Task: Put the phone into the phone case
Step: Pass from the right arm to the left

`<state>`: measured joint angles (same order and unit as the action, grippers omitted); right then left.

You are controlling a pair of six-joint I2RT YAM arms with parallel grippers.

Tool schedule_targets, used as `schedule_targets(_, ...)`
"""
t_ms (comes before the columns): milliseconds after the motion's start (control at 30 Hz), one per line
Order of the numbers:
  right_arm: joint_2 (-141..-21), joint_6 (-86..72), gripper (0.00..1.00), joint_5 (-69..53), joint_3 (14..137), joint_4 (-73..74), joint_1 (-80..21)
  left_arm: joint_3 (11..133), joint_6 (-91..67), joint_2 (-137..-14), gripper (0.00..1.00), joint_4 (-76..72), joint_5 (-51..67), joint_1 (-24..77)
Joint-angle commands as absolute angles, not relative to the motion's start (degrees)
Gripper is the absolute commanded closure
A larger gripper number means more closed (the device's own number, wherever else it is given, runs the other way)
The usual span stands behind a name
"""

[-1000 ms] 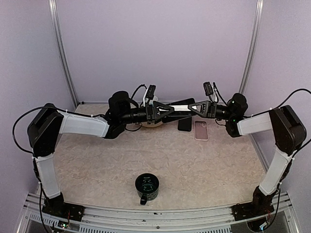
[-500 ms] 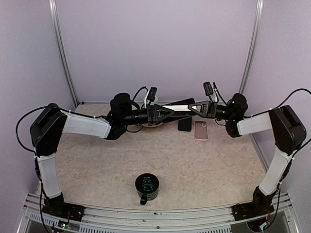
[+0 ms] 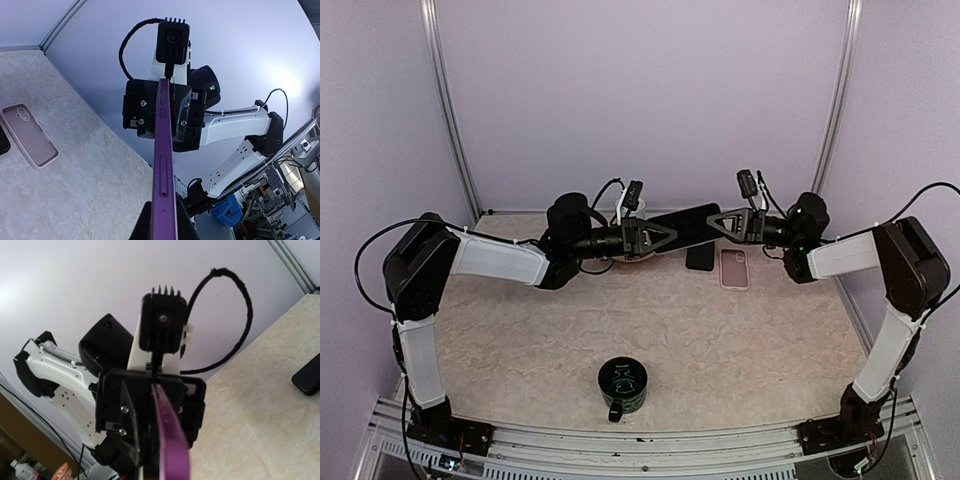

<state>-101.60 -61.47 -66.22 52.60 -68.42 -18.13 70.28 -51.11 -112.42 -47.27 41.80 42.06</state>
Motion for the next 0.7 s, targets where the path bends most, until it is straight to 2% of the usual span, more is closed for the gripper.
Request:
schedule_targets(0, -101.7, -59.03, 0.99, -65.26, 53.37, -69.71, -18.72, 69.3, -51.6, -111.9, 1.0, -49.72, 42.53, 42.1)
schedule_targets(200, -100.4, -55.98, 0.84, -65.73, 54.16, -64.44, -18.72, 67.37, -48.93, -110.14, 1.0, -47.98, 41.81, 41.93)
schedule_targets(300, -98.84, -52.26, 0.69, -65.85, 55.19, -58.44, -18.72, 66.9, -45.38, -108.35, 1.0, -43.3, 39.85, 41.92)
schedule_targets(367, -97.37, -47.79, 0.48, -65.25, 56.51, -50.57, -18.72, 66.72, -42.9, -107.22, 1.0, -39.93, 38.54, 41.92)
schedule_targets(400, -96.66, -45.18, 0.32, -64.77, 57.23, -47.12, -18.72, 66.6, -41.91, -106.76, 1.0, -38.55, 37.91, 41.92)
schedule_targets(433, -95.73, -42.92, 0.03, -64.37, 57.88, -43.87, -18.72, 66.41, -40.73, -106.03, 1.0, -37.46, 37.42, 41.92)
schedule_targets(467, -95.2, -39.92, 0.01, -64.05, 58.62, -40.82, -18.65, 66.21, -39.9, -105.37, 1.0, -36.55, 37.0, 41.85)
schedule_targets(667, -93.03, -24.45, 0.0, -56.98, 65.45, -17.22, -18.63, 65.5, -35.73, -101.98, 1.0, -30.35, 33.6, 41.71)
